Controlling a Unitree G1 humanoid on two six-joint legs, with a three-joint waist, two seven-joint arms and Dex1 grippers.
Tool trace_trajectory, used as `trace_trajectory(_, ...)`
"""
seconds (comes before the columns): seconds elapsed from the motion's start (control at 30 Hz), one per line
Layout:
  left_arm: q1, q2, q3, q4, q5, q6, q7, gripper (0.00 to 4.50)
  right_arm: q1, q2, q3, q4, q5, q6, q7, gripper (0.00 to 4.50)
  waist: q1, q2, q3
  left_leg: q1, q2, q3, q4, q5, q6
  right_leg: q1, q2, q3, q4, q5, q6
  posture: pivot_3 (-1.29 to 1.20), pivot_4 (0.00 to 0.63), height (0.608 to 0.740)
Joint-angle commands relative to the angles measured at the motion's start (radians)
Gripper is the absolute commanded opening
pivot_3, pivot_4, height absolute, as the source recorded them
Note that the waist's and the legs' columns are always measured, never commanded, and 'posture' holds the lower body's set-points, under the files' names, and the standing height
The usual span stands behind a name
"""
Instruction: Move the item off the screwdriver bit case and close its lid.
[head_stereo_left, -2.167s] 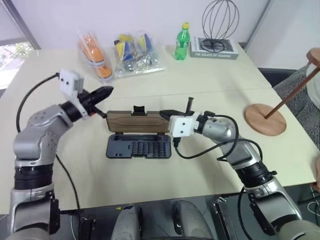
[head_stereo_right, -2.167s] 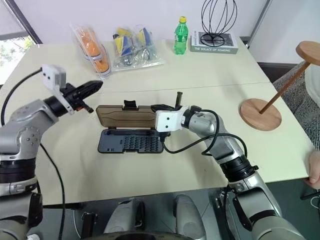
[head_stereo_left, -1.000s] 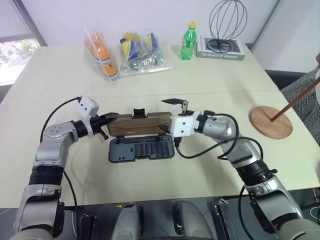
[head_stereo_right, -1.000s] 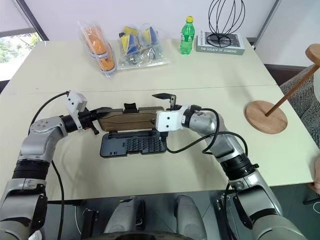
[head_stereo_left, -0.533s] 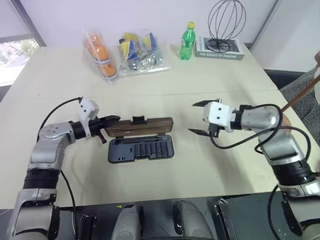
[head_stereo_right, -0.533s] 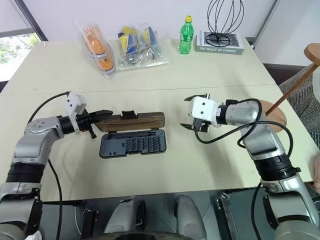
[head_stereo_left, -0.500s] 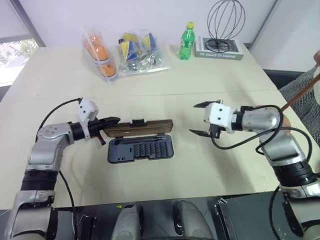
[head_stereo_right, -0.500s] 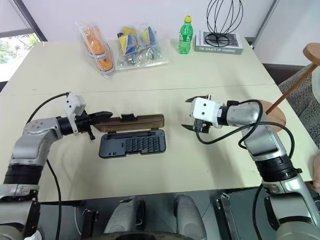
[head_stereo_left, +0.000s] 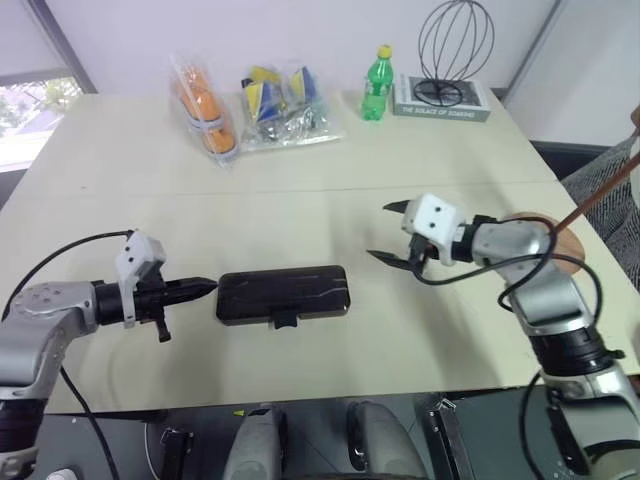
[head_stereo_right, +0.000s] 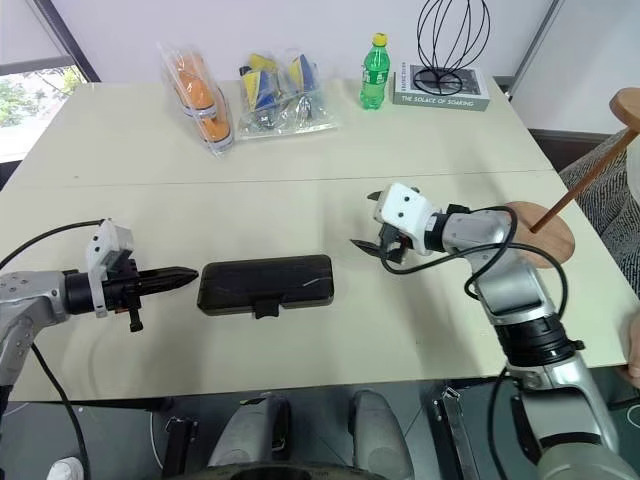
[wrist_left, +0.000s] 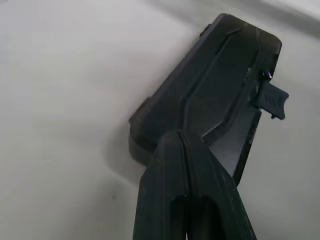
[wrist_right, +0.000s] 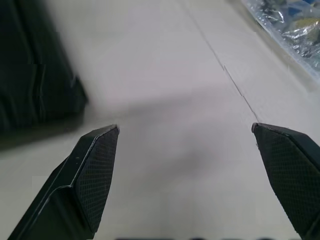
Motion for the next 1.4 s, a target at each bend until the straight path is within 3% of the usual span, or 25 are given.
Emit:
trace_trajectory(0.03,-0.092,0.001,-0.006,0.039,0.008,-0.023,0.008,0.00,-0.052,0.020,-0.049,-0.101,0.107,0.179,-0.007,4.43,0.002,0.000,0.000,-0.001,0.000,0.000,0.000,0.000,0.000,0.000,0.000,0.000,0.000,0.000,0.000,0.00,0.150,0.740)
trace_trajectory(0.17,-0.296,-0.016,-0.085,0.223,0.077,-0.091,-0.024,0.00,-0.160,0.169,-0.205,-0.205,0.431,0.689,-0.072,4.43,-0.001,0.000,0.000,-0.001,0.000,-0.001,0.001,0.000,0.000,0.000,0.001,-0.001,0.001,0.000,0.000,0.00,0.150,0.740)
trace_trajectory(0.23,-0.403,-0.034,-0.132,0.338,0.118,-0.134,-0.052,0.00,-0.209,0.245,-0.257,-0.232,0.521,0.929,-0.116,3.89,-0.002,0.000,0.000,0.000,0.000,-0.001,0.001,0.000,0.000,0.000,0.001,-0.001,0.002,0.000,0.000,0.00,0.150,0.740)
trace_trajectory(0.33,-0.525,-0.074,-0.199,0.488,0.179,-0.210,-0.098,0.00,-0.222,0.308,-0.255,-0.282,0.608,1.139,-0.169,2.56,-0.002,0.001,-0.001,0.000,0.000,-0.002,0.001,0.000,0.000,0.000,0.002,-0.002,0.003,0.000,0.000,0.00,0.150,0.740)
trace_trajectory(0.5,-0.651,-0.142,-0.275,0.687,0.260,-0.314,-0.166,0.00,-0.201,0.400,-0.239,-0.181,0.795,1.182,-0.370,0.05,-0.004,0.000,-0.001,-0.002,-0.001,-0.002,0.001,0.000,0.000,-0.001,0.001,-0.002,0.002,0.000,0.000,0.00,0.150,0.740)
trace_trajectory(0.77,-0.700,-0.207,-0.333,0.789,0.329,-0.384,-0.241,0.00,-0.070,0.408,-0.108,-0.173,1.013,1.182,-0.628,0.05,-0.007,0.000,-0.001,-0.003,0.000,-0.003,0.001,0.000,0.000,-0.002,0.001,-0.002,0.002,0.000,0.000,0.00,0.150,0.740)
trace_trajectory(1.0,-0.687,-0.241,-0.356,0.776,0.351,-0.395,-0.263,0.00,-0.015,0.404,-0.081,-0.142,1.170,1.182,-0.802,0.05,-0.008,0.000,-0.001,-0.003,0.000,-0.004,0.001,0.000,0.000,-0.002,0.001,-0.002,0.003,0.000,0.000,0.00,0.150,0.740)
trace_trajectory(1.17,-0.685,-0.254,-0.360,0.779,0.361,-0.406,-0.270,0.00,-0.002,0.437,-0.076,-0.118,1.235,1.182,-0.904,0.05,-0.009,0.000,-0.001,-0.003,0.000,-0.004,0.001,0.000,0.000,-0.002,0.001,-0.002,0.003,0.000,0.000,0.00,0.150,0.740)
trace_trajectory(1.4,-0.669,-0.265,-0.356,0.769,0.367,-0.409,-0.265,0.00,-0.029,0.517,-0.100,-0.047,1.211,1.182,-0.997,0.05,-0.009,0.000,-0.001,-0.003,0.000,-0.004,0.001,0.000,0.000,-0.002,0.001,-0.002,0.003,0.000,0.000,0.00,0.150,0.740)
